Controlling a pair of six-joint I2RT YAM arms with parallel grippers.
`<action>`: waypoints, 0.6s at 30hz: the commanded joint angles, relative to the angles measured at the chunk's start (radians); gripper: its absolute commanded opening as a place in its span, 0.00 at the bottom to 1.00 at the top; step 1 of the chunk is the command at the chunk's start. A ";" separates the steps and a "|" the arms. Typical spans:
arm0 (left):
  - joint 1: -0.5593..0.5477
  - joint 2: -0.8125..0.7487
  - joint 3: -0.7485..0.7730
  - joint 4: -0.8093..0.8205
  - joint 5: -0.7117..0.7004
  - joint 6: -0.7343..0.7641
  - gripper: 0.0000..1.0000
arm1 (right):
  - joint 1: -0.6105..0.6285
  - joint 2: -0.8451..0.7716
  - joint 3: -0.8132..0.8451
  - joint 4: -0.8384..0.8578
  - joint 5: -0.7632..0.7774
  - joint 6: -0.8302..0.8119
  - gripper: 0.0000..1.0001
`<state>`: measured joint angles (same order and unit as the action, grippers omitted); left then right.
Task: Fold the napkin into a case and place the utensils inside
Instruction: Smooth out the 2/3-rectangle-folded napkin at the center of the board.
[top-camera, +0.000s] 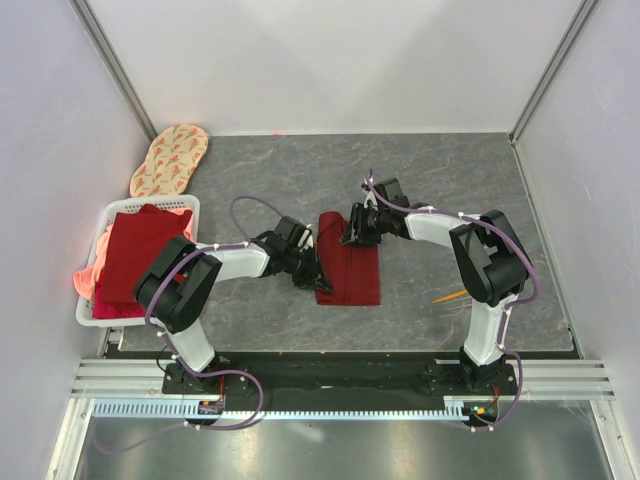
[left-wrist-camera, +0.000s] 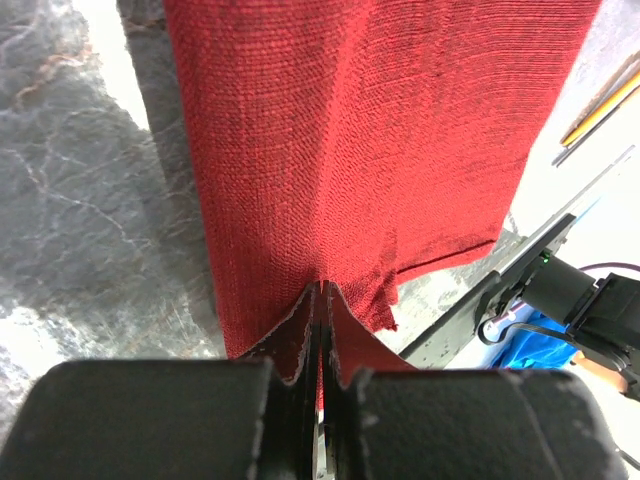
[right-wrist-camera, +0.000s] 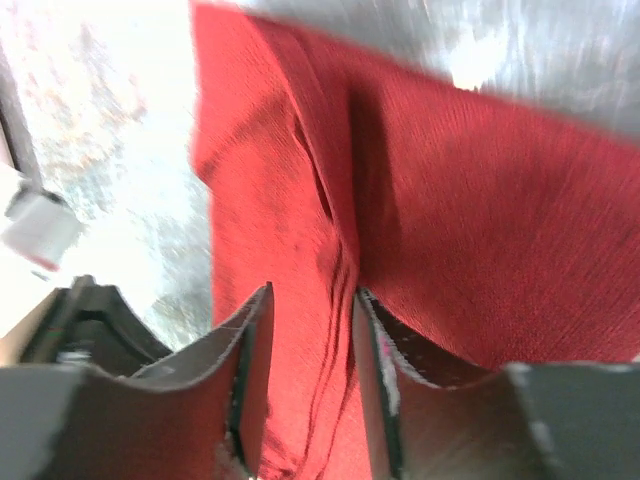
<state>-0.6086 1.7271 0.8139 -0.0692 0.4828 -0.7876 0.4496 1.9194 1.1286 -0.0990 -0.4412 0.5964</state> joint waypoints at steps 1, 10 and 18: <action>-0.005 0.019 -0.019 0.055 0.022 0.021 0.02 | 0.000 -0.046 0.124 -0.096 0.065 -0.087 0.48; -0.005 0.042 -0.022 0.065 0.033 0.013 0.02 | 0.003 0.021 0.232 -0.134 0.073 -0.099 0.30; -0.006 0.055 -0.021 0.065 0.034 0.016 0.02 | 0.003 0.078 0.257 -0.085 0.013 -0.070 0.00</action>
<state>-0.6086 1.7580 0.8009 -0.0113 0.5262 -0.7876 0.4496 1.9648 1.3418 -0.2111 -0.3927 0.5114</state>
